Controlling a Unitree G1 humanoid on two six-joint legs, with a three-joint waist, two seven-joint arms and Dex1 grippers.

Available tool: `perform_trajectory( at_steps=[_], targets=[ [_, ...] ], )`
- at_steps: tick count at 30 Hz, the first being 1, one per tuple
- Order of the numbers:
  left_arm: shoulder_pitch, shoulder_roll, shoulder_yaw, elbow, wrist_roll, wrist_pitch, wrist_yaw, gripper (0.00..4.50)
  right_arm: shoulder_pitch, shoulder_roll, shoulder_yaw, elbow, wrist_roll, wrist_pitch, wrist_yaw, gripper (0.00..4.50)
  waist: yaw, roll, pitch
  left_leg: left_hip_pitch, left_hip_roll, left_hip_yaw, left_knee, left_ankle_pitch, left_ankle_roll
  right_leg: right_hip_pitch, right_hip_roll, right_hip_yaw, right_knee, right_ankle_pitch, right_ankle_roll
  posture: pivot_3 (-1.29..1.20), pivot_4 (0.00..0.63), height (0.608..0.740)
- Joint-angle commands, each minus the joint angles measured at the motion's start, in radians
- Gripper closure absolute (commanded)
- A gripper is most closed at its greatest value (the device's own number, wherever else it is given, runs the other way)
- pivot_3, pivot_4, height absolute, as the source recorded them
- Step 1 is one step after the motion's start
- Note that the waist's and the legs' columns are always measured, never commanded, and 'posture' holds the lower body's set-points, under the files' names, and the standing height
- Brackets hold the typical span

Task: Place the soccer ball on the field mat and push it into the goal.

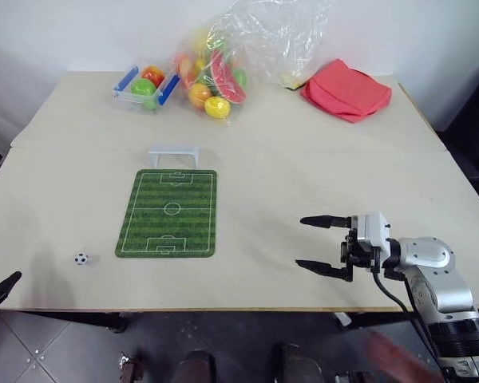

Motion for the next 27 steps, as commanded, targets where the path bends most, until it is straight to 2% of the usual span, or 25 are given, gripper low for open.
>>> perform_trajectory(
  at_steps=[1,4,8,14,24,27],
  targets=[
    [-0.003,0.012,0.001,-0.013,-0.015,0.018,-0.02,0.02,0.006,-0.005,0.0,-0.02,0.028,-0.011,0.029,0.0,-0.002,0.0,0.0,0.0,0.0,0.001,0.0,0.0,0.0,0.0,0.001,0.001,0.0,0.0,0.0,0.0,0.15,0.74],
    [-0.011,0.008,0.012,-0.014,-0.067,0.079,-0.079,0.02,0.01,0.019,-0.007,-0.056,0.078,0.019,0.032,0.0,-0.003,0.0,0.0,0.002,0.002,0.004,0.0,-0.001,0.0,-0.001,0.002,0.004,0.0,0.0,0.0,0.0,0.15,0.74],
    [0.003,-0.009,0.001,0.044,-0.115,0.015,-0.29,0.02,-0.007,0.107,0.017,-0.191,0.218,0.077,0.032,0.0,-0.008,0.0,0.0,0.004,0.005,0.007,0.0,-0.002,-0.002,-0.001,0.005,0.007,0.0,0.0,-0.001,0.0,0.15,0.74],
    [-0.05,-0.022,-0.062,0.089,-0.096,0.011,-0.375,0.02,-0.012,0.172,0.041,-0.2,0.221,0.014,0.083,0.0,0.0,-0.001,0.0,0.007,0.006,0.011,0.0,-0.005,-0.001,-0.001,0.007,0.009,0.001,0.0,-0.002,0.0,0.15,0.74],
    [-0.147,-0.097,-0.139,-0.051,-0.109,0.131,-0.302,0.02,0.016,0.153,0.027,-0.171,0.176,-0.021,0.081,0.0,0.017,-0.001,-0.001,0.008,0.006,0.013,0.001,-0.006,-0.001,-0.001,0.007,0.01,0.002,0.0,-0.002,0.0,0.15,0.74],
    [-0.157,-0.105,-0.179,-0.069,-0.061,0.163,-0.239,0.02,0.02,0.154,0.029,-0.18,0.173,-0.015,0.073,0.0,0.015,-0.001,-0.001,0.008,0.006,0.013,0.001,-0.006,-0.001,-0.001,0.007,0.01,0.002,0.0,-0.002,0.0,0.15,0.74]
  ],
)
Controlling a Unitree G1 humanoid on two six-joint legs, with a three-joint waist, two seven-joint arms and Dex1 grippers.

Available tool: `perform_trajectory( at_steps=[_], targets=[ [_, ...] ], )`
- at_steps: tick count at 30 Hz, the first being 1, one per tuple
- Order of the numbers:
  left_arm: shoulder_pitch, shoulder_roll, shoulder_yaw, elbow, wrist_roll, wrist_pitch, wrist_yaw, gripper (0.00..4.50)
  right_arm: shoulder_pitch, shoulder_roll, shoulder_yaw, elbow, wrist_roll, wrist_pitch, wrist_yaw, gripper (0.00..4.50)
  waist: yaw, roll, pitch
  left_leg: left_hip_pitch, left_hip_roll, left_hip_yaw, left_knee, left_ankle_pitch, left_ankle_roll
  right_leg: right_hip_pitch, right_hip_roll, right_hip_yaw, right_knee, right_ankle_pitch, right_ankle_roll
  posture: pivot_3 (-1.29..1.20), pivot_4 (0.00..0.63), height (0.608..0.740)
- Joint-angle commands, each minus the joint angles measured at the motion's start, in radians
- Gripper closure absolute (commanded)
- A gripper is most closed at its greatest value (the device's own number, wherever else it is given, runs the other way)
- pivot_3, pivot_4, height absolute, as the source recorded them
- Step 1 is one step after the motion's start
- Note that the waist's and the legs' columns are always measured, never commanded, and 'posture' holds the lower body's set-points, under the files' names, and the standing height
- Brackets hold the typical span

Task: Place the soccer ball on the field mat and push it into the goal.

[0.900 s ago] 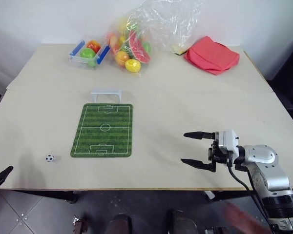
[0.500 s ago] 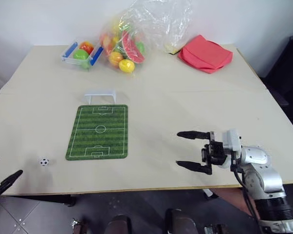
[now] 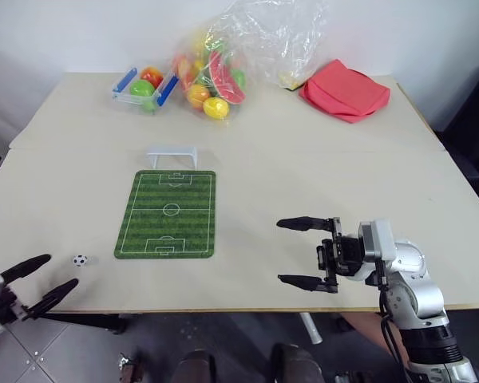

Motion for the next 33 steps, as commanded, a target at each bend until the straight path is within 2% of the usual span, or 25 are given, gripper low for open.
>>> perform_trajectory(
  at_steps=[1,4,5,7,16,17,24,26,30,33],
  targets=[
    [-0.005,0.0,-0.023,-0.032,0.02,0.048,0.046,0.02,0.009,-0.009,-0.008,-0.029,0.006,-0.012,-0.008,0.0,-0.001,0.0,0.0,0.0,0.0,0.0,0.0,0.0,0.0,0.0,0.0,0.0,0.0,0.0,0.0,0.0,0.15,0.74],
    [-0.023,-0.005,-0.032,-0.016,0.016,0.071,0.055,0.02,0.01,-0.009,-0.007,-0.033,0.001,-0.009,-0.018,0.0,0.0,0.0,0.0,0.001,0.0,0.002,0.0,0.0,0.0,0.0,0.0,0.002,0.0,0.0,0.0,0.0,0.15,0.74],
    [-0.026,-0.004,-0.035,-0.013,0.018,0.075,0.056,0.32,0.011,-0.01,-0.006,-0.034,-0.001,-0.01,-0.02,0.0,0.0,0.0,0.0,0.001,0.0,0.002,0.0,0.0,0.0,0.0,0.0,0.002,0.0,0.0,0.0,0.0,0.15,0.74],
    [-0.035,-0.004,-0.037,-0.008,0.011,0.093,0.055,0.63,0.014,-0.01,-0.007,-0.036,-0.007,-0.012,-0.029,0.0,0.001,0.0,0.0,0.001,0.0,0.002,0.0,0.0,0.0,0.0,0.0,0.002,0.0,0.0,0.0,0.0,0.15,0.74],
    [-0.061,-0.017,-0.053,-0.013,0.021,0.114,0.065,3.52,0.038,-0.009,0.0,-0.069,-0.017,-0.002,-0.065,0.0,0.002,0.0,0.0,0.001,0.0,0.002,0.0,0.0,0.0,0.0,0.0,0.002,0.0,0.0,0.0,0.0,0.15,0.74],
    [-0.064,-0.019,-0.055,-0.015,0.022,0.113,0.068,3.7,0.042,-0.009,0.003,-0.078,-0.017,0.003,-0.071,0.0,0.002,0.0,0.0,0.001,0.0,0.002,0.0,0.0,0.0,0.0,0.0,0.002,0.0,0.0,0.0,0.0,0.15,0.74],
    [-0.066,-0.038,-0.056,-0.064,0.006,0.126,0.062,3.7,0.041,-0.016,0.006,-0.097,-0.014,0.023,-0.089,0.0,0.004,0.0,0.0,0.002,0.0,0.002,0.0,0.0,0.0,0.0,0.0,0.002,0.0,0.0,0.0,0.0,0.15,0.74],
    [-0.069,-0.04,-0.062,-0.158,-0.024,0.167,0.046,3.7,0.036,-0.02,-0.003,-0.091,-0.018,0.025,-0.096,0.0,0.004,0.0,0.0,0.001,0.0,0.002,0.0,0.0,0.0,0.0,0.0,0.002,0.0,0.0,0.0,0.0,0.15,0.74],
    [-0.118,-0.03,-0.158,-0.375,-0.055,0.247,-0.029,3.7,0.042,-0.047,-0.035,-0.072,-0.013,0.018,-0.089,0.0,0.007,0.0,0.0,0.001,0.0,0.002,0.001,0.0,0.0,0.0,0.0,0.002,0.0,0.0,0.0,0.0,0.15,0.74],
    [-0.201,-0.042,-0.26,-0.437,-0.026,0.27,-0.063,3.7,0.048,-0.072,-0.041,-0.07,-0.004,0.021,-0.077,0.0,0.01,0.0,0.0,0.001,0.0,0.002,0.001,0.0,0.0,0.0,0.0,0.003,0.001,0.0,0.0,0.0,0.15,0.74]
  ],
)
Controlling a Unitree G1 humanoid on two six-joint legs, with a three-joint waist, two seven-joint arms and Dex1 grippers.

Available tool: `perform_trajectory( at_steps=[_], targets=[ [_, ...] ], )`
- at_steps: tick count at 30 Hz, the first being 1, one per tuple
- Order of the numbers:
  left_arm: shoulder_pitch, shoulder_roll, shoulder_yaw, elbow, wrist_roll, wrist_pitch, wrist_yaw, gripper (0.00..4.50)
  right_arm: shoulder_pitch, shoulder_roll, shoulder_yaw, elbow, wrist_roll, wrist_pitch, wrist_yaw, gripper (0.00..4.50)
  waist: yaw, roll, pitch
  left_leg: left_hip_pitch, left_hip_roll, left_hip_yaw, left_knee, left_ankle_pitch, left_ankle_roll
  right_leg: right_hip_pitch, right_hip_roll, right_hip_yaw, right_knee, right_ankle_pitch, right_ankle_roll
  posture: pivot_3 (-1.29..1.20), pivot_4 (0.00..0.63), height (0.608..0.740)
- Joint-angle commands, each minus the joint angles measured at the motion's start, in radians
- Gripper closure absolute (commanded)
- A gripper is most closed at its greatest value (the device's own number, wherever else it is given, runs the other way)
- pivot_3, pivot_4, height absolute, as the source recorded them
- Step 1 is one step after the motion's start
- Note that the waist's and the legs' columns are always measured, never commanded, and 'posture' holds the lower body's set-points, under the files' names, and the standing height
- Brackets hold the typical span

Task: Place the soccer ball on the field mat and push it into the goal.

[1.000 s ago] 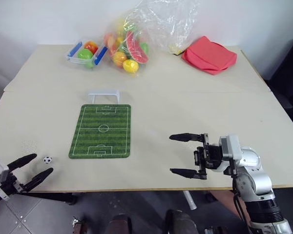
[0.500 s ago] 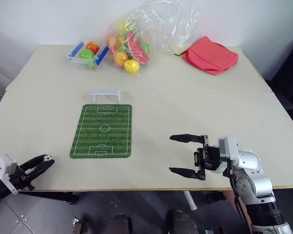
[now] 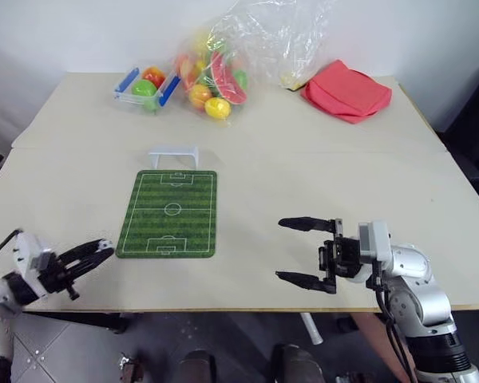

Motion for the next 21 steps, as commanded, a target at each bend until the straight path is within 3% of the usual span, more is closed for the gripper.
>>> perform_trajectory(
  at_steps=[1,8,21],
  targets=[
    [-0.082,-0.003,-0.11,-0.081,0.014,0.024,-0.048,3.7,0.011,-0.032,-0.033,-0.018,0.021,-0.005,0.015,0.0,-0.002,0.0,0.0,0.0,0.0,0.0,0.0,0.0,0.0,0.0,0.0,0.0,0.0,0.0,0.0,0.0,0.15,0.74],
    [-0.233,-0.062,-0.25,0.082,0.139,-0.068,-0.046,3.7,0.044,-0.048,-0.039,-0.049,0.027,-0.008,0.001,0.0,-0.012,0.0,0.0,0.001,0.0,0.002,-0.001,0.0,0.0,0.0,0.001,0.001,-0.001,0.0,0.0,0.0,0.15,0.74],
    [-0.259,-0.055,-0.285,0.172,0.18,-0.121,-0.103,3.7,0.113,-0.046,-0.041,-0.114,0.026,-0.013,-0.054,0.0,-0.003,0.0,0.0,0.001,0.0,0.002,0.0,0.0,0.0,0.0,0.001,0.002,-0.001,0.0,0.0,0.0,0.15,0.74]
  ],
)
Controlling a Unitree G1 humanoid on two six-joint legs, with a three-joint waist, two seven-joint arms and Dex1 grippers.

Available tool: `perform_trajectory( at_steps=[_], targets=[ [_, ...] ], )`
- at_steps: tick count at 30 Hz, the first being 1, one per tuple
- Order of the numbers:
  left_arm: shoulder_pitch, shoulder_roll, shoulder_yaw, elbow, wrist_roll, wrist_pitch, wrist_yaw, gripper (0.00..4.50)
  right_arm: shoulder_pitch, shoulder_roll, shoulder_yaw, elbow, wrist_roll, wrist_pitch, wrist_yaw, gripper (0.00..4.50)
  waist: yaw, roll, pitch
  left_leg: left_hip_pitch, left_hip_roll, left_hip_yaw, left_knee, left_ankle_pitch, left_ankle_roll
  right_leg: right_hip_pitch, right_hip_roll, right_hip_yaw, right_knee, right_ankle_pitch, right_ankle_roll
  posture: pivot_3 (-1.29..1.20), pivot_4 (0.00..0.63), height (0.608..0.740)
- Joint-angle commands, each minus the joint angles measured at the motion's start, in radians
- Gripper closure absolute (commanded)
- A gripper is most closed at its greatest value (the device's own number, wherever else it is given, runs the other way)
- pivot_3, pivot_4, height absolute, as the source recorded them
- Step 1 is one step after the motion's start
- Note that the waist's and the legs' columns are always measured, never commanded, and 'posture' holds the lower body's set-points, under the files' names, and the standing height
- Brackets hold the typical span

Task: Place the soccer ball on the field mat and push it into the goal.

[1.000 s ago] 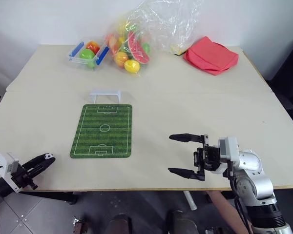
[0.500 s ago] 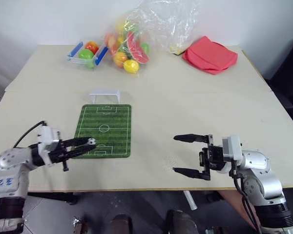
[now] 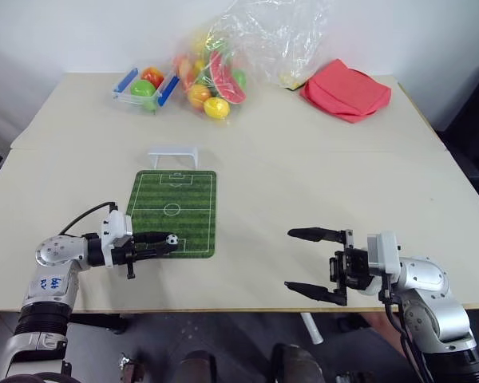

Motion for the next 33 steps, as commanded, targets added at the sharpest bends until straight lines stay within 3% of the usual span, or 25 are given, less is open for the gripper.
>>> perform_trajectory(
  at_steps=[1,9,19,27,33],
  targets=[
    [0.008,0.022,0.003,0.006,0.008,-0.015,-0.013,3.7,0.009,-0.001,-0.02,-0.043,0.021,-0.014,-0.01,0.0,0.0,0.0,0.0,0.0,0.0,0.0,0.0,0.0,0.0,0.0,0.0,0.0,0.0,0.0,0.0,0.0,0.15,0.74],
    [0.014,0.038,0.003,0.022,0.027,-0.001,-0.006,3.7,0.008,0.011,-0.008,-0.03,0.015,-0.029,-0.011,0.0,-0.001,0.0,0.0,0.0,0.0,0.0,0.0,0.0,0.0,0.0,0.0,0.0,0.0,0.0,0.0,0.0,0.15,0.74],
    [0.028,0.042,0.028,0.003,0.003,-0.008,-0.01,0.51,0.007,0.032,0.011,-0.011,0.007,-0.044,-0.005,0.0,-0.001,0.0,0.0,0.0,0.0,0.0,0.0,0.0,0.0,0.0,0.0,0.0,0.0,0.0,0.0,0.0,0.15,0.74],
    [0.049,0.043,0.067,-0.033,-0.033,0.004,0.009,0.51,0.014,0.04,0.03,-0.013,0.012,-0.041,0.001,0.0,-0.001,0.0,0.0,0.0,0.0,0.0,0.0,0.0,0.0,0.0,0.0,0.0,0.0,0.0,0.0,0.0,0.15,0.74],
    [0.12,0.063,0.15,-0.174,-0.136,0.086,0.003,0.51,0.009,0.049,0.025,-0.002,0.01,-0.048,0.007,0.0,-0.003,0.0,0.0,0.0,0.0,0.0,0.0,0.0,0.0,0.0,0.0,0.0,0.0,0.0,0.0,0.0,0.15,0.74]
  ],
)
